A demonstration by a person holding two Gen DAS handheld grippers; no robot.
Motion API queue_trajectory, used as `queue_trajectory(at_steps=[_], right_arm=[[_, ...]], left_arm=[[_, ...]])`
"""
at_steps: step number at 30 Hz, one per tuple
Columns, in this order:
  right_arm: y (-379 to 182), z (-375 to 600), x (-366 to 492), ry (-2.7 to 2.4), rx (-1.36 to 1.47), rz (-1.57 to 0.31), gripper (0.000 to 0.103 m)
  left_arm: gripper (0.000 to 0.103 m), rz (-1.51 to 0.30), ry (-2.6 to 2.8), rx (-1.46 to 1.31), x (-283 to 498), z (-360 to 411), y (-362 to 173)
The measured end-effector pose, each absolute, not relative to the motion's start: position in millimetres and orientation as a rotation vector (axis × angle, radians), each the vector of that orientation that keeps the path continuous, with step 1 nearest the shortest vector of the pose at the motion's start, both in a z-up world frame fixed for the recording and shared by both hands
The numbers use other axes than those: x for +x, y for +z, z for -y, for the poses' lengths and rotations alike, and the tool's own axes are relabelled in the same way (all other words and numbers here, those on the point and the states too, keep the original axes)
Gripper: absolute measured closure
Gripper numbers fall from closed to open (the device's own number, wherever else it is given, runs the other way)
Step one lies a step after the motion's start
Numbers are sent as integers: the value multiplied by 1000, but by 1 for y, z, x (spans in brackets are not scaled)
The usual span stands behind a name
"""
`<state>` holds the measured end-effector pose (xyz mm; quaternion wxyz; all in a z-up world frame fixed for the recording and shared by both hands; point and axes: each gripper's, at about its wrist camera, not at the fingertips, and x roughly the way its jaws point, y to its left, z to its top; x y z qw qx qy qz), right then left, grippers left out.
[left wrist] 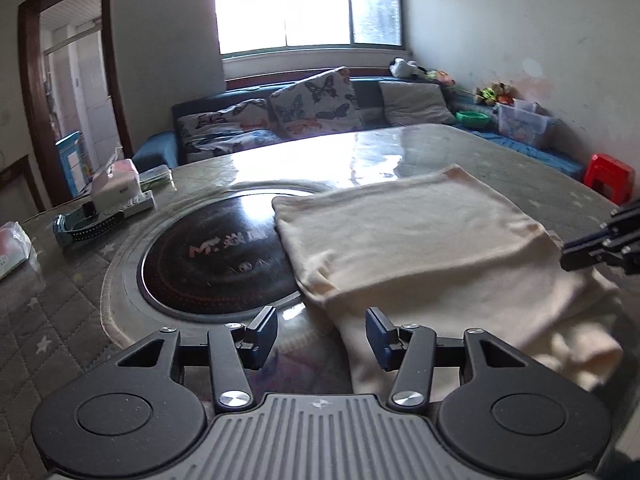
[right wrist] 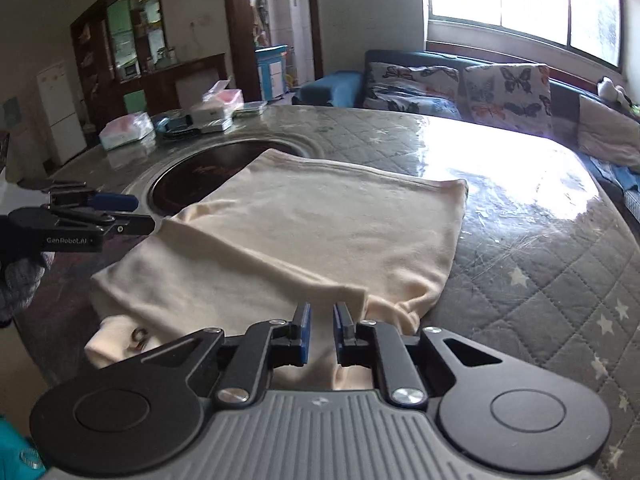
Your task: Fold clothes
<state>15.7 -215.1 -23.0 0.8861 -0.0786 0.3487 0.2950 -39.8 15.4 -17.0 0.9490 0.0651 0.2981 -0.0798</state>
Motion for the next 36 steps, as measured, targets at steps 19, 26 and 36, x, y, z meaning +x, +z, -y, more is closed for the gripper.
queue_trajectory(at_steps=[19, 26, 36], right_arm=[[-26, 223, -2, 596, -181, -720, 85], [-26, 224, -8, 598, -211, -717, 85], [-14, 223, -36, 654, -341, -683, 69]], left_arm=[[48, -594, -229, 311, -93, -8, -25], [48, -507, -411, 543, -122, 31, -35], [71, -435, -504, 607, -112, 61, -48]])
